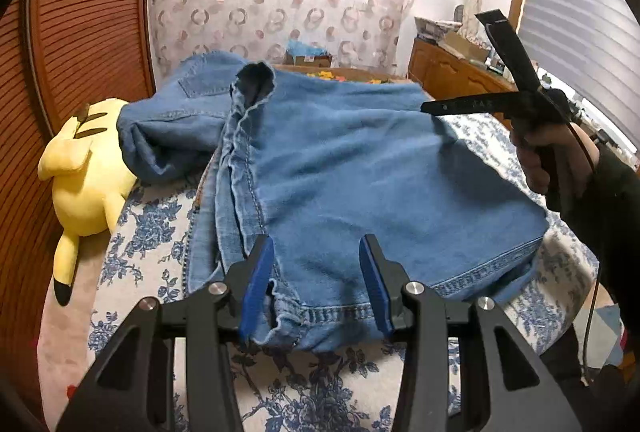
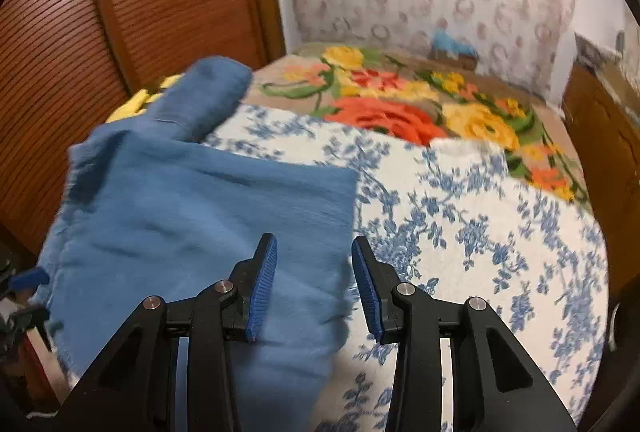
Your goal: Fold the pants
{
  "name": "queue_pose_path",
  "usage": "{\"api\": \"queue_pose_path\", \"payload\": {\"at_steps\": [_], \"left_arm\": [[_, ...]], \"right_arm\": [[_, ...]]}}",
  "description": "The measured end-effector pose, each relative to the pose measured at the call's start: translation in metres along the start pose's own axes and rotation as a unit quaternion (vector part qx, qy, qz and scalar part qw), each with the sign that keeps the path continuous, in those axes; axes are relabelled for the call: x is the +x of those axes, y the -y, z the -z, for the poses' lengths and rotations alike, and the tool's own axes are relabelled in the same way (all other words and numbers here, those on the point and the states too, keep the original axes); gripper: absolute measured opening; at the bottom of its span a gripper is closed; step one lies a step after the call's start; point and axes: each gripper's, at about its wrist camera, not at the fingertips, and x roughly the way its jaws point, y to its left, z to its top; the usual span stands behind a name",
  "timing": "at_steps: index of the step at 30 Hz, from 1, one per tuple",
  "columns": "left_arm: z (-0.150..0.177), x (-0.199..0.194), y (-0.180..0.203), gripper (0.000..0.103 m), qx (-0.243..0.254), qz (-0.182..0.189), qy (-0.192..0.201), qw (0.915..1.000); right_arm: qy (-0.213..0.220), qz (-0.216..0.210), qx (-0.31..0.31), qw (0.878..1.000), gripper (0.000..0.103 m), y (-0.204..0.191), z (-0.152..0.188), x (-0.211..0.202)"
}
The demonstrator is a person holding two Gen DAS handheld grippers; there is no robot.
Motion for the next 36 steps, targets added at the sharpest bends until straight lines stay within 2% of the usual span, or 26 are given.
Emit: {"api": "queue_pose_path", "payload": {"at_steps": [3, 6, 7, 12, 16, 19, 21, 31, 36], "left_arm": [[0.001, 0.009, -0.004, 0.043, -0.004, -0.002, -0.009, 0.9999], [0.003, 0.012, -0.006, 0.043, -0.008, -0.001, -0.013, 0.9999], [0.004, 0.012, -0.007, 0.043, -0.008, -0.001, -0.013, 0.9999], [0.006, 0.014, -0.008, 0.043, -0.006, 0.002, -0.016, 0.9999], [0.006, 0.013, -0.009, 0.043, -0.010, 0.004, -0.015, 0.9998], [0.004, 0.009, -0.007, 0.043, -0.009, 0.002, -0.008, 0.9999], [0.002, 0.004, -0.006, 0.043, -0.010, 0.002, -0.001, 1.0000], [-0.019, -0.007, 0.024, 0.043, 0.016, 0.022, 0.031, 0.9992], [-0.024, 0.010, 0.042, 0.043, 0.034, 0.024, 0.019, 0.9990]], "right_arm": [[-0.009, -0.020, 0.030, 0.999, 0.039, 0.011, -0.007, 0.016], [-0.012, -0.053, 0.055, 0.997, 0.012, 0.015, -0.023, 0.023], [-0.010, -0.053, 0.045, 0.997, 0.010, 0.012, -0.026, 0.022], [0.060, -0.025, -0.005, 0.998, 0.009, -0.014, -0.047, -0.002], [0.042, 0.010, -0.012, 0.999, 0.012, -0.019, -0.045, 0.001], [0.038, 0.022, -0.018, 0.999, 0.031, -0.017, -0.033, -0.006], [0.036, 0.016, -0.013, 0.999, 0.034, -0.013, -0.019, -0.016], [0.024, 0.000, 0.000, 1.000, 0.037, -0.014, 0.081, -0.079], [0.011, -0.017, 0.010, 1.000, 0.035, -0.022, 0.116, -0.090]]}}
